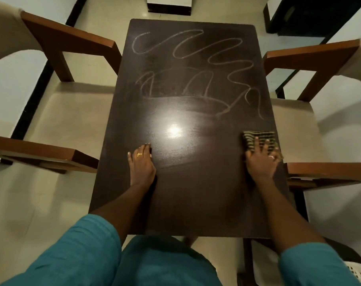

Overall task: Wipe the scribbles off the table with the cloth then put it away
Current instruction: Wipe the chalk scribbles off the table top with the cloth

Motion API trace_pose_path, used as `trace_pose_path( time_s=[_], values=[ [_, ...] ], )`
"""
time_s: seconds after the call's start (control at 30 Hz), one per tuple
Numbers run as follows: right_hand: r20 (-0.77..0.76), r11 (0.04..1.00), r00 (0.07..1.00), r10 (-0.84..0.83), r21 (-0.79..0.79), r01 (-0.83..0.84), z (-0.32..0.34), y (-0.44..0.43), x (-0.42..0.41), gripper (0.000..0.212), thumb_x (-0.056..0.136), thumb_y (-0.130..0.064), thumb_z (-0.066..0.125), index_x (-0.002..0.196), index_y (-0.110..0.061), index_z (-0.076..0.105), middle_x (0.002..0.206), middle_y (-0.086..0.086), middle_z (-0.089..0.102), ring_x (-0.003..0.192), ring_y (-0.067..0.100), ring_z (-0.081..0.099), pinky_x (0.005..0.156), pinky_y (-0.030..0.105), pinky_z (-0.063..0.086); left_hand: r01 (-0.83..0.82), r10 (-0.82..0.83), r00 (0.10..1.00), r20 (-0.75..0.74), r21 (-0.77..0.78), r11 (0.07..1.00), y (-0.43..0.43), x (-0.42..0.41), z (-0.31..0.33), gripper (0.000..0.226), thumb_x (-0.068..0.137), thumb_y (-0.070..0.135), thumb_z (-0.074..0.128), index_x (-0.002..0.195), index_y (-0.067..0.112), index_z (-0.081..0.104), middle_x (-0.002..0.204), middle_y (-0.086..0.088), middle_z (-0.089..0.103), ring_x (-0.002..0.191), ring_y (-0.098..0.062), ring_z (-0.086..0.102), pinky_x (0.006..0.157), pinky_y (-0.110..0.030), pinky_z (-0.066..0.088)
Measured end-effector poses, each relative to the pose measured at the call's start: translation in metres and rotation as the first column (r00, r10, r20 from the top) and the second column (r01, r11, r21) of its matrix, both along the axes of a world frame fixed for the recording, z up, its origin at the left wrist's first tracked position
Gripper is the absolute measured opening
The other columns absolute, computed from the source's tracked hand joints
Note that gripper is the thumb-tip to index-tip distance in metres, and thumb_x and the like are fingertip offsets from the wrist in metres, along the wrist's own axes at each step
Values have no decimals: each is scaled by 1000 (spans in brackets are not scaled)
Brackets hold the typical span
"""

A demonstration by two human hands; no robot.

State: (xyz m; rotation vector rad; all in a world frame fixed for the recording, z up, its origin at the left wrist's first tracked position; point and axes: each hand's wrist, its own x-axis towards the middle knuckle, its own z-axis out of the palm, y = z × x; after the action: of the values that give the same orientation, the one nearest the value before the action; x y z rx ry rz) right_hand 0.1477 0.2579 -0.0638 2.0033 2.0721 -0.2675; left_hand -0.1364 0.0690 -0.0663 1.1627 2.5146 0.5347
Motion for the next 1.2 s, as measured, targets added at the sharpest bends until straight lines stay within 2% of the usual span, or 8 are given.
trace_pose_path(
  time_s=[0.2,0.33,0.53,0.7,0.83,0.9,1.03,1.2],
  values=[
    [-64,991,989,-136,-27,134,5,28,19,59,99,-40,34,152,-25,13,159,14,8,141,48,12,110,61,13,23,-23,1000,0,-11,1000,-17,5,0,43,96,8,30,139,11,34,144,-10,39,138,-24,28,118,-50,4],
    [-65,993,991,-114,-45,111,6,13,-10,60,99,-39,34,153,-25,12,160,13,8,141,49,9,109,63,12,-37,37,999,-4,-38,999,-29,-11,3,42,97,10,31,139,10,35,145,-12,39,139,-26,27,118,-50,5],
    [-80,967,965,250,-32,-254,-1,-59,-110,63,96,-43,36,152,-26,14,160,11,10,141,47,12,109,64,10,-55,55,998,-1,-28,998,-39,-23,2,42,97,10,31,139,7,34,145,-15,39,138,-29,28,117,-52,8],
    [-191,762,759,622,-75,-643,-6,-143,-171,63,96,-47,34,152,-28,13,160,12,8,142,48,6,110,65,1,-153,152,988,27,36,988,-38,-23,-5,45,98,18,33,141,9,29,147,-15,35,139,-30,27,116,-49,9],
    [-201,630,624,755,-43,-776,-10,-167,-143,61,95,-46,36,151,-29,17,159,10,14,143,45,8,112,62,4,-175,174,984,27,51,983,-31,-19,-9,44,98,20,33,140,8,30,147,-16,33,137,-32,27,116,-51,14],
    [-183,678,669,721,-14,-735,-9,-153,-115,61,94,-45,38,150,-29,21,158,9,19,143,44,13,113,60,7,-147,147,989,12,34,989,-26,-13,-9,44,98,20,33,140,6,31,147,-17,33,137,-33,28,116,-51,17],
    [-159,899,885,437,36,-437,-3,-118,-49,58,90,-41,48,145,-26,37,152,12,35,134,44,35,108,60,20,-64,64,998,-7,15,998,-14,11,-7,43,97,16,34,139,3,34,146,-19,34,136,-35,28,115,-49,15],
    [-65,993,991,115,13,-115,-10,-86,36,61,95,-47,37,150,-30,20,159,8,19,140,41,21,112,58,13,97,-97,995,-10,9,995,-4,55,-4,42,96,14,37,137,4,37,144,-19,37,133,-35,32,116,-49,15]
  ],
)
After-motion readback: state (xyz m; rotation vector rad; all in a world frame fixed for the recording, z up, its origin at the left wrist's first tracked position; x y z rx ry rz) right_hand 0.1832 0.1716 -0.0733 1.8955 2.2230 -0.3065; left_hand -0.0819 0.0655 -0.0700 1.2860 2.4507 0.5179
